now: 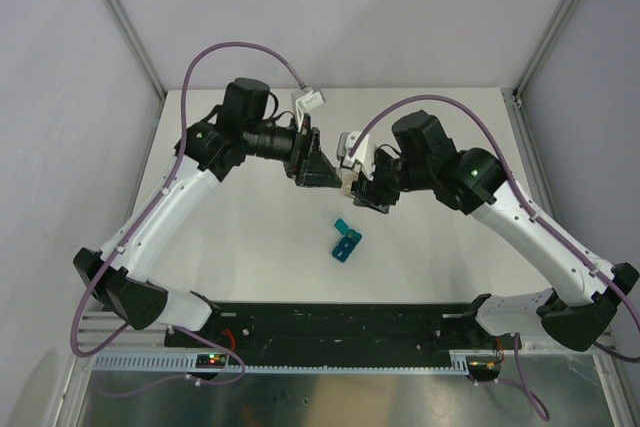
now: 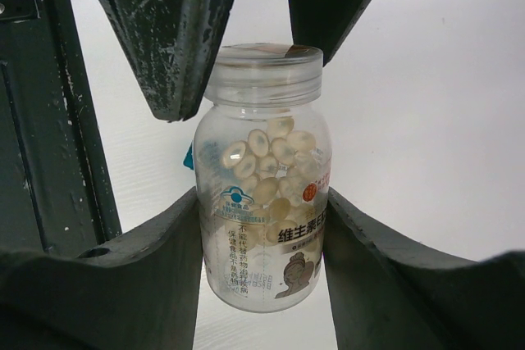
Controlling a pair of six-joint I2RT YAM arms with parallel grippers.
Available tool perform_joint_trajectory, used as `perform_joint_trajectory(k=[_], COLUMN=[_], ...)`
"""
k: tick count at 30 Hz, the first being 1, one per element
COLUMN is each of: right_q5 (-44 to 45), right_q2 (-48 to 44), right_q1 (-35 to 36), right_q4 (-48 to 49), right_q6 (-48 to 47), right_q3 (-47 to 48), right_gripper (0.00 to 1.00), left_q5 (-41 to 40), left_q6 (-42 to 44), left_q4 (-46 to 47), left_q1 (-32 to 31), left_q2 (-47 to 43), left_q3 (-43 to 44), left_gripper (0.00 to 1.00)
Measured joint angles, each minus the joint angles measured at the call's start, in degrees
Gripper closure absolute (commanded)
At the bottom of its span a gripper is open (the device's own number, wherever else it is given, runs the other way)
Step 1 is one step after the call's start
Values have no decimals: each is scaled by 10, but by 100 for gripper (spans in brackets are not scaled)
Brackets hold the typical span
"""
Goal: Sort the pills into containers
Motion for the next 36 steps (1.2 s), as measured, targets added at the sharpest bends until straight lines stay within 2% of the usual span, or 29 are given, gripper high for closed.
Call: perform_joint_trajectory(k=[5, 10, 16, 20, 23, 28, 36], right_q5=[0, 0, -3, -10, -24, -71, -245], right_q2=[-4, -5, -6, -6, -3, 1, 33], right_q1=[0, -1, -5, -8, -14, -33, -87], right_q4=[2, 2, -1, -5, -9, -18, -94], right_q6=[2, 2, 4, 5, 9, 17, 13], right_q3=[-5, -9, -9, -9, -9, -9, 0], right_gripper=[100, 100, 100, 100, 100, 100, 100], left_q5=[0, 5, 16, 26, 31, 43, 23], left_q6=[3, 7, 12, 15, 22, 44, 143], left_q4=[0, 0, 2, 8, 9, 11, 18], left_q1=[2, 2, 4, 4, 3, 0, -48], left_q2=[5, 7, 11, 12, 12, 11, -34], left_q3=[0, -4, -11, -17, -20, -25, -66], left_gripper=[38, 49, 52, 64, 78, 98, 100])
